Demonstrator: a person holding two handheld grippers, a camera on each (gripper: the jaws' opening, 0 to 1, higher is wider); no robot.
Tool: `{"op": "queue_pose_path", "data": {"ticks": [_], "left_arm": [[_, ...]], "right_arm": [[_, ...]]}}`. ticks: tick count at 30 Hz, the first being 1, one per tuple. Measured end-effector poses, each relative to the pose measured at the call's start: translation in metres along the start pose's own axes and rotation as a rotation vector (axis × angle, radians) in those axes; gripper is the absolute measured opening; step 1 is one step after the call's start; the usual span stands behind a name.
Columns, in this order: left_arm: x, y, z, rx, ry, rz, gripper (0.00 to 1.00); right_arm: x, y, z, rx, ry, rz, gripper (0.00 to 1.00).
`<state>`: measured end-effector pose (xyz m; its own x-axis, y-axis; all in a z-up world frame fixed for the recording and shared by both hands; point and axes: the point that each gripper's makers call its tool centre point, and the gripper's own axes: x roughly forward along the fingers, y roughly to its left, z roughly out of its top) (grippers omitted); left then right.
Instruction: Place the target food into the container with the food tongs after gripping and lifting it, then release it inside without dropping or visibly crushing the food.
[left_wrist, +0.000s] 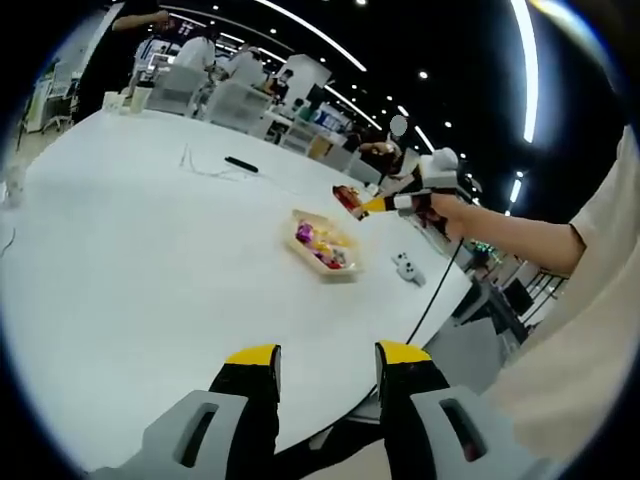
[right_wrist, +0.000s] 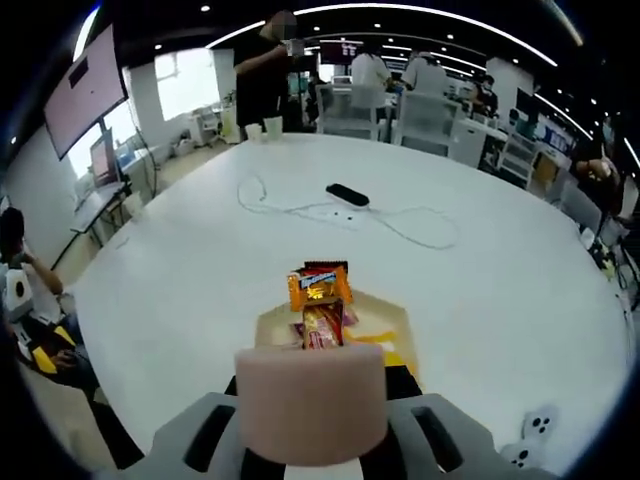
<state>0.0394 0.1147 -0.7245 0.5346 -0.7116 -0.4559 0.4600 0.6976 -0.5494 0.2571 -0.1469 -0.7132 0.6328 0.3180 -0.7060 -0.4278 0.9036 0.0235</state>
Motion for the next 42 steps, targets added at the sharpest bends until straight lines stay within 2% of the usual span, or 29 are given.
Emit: {"op": "queue_pose_path", "data": {"ticks": [12, 42], "left_arm": [[0.000, -0.001, 0.000, 0.001, 0.002, -0.002, 0.37], [-0.001, 0.002, -0.002, -0.003, 0.001, 0.005, 0.38]], "right_arm": [[-0.002, -0.006, 0.002, 0.004, -0.013, -0.017, 0.20], [0.003, -0.002, 0.012, -0.024, -0.039, -0.018, 0.21]]}}
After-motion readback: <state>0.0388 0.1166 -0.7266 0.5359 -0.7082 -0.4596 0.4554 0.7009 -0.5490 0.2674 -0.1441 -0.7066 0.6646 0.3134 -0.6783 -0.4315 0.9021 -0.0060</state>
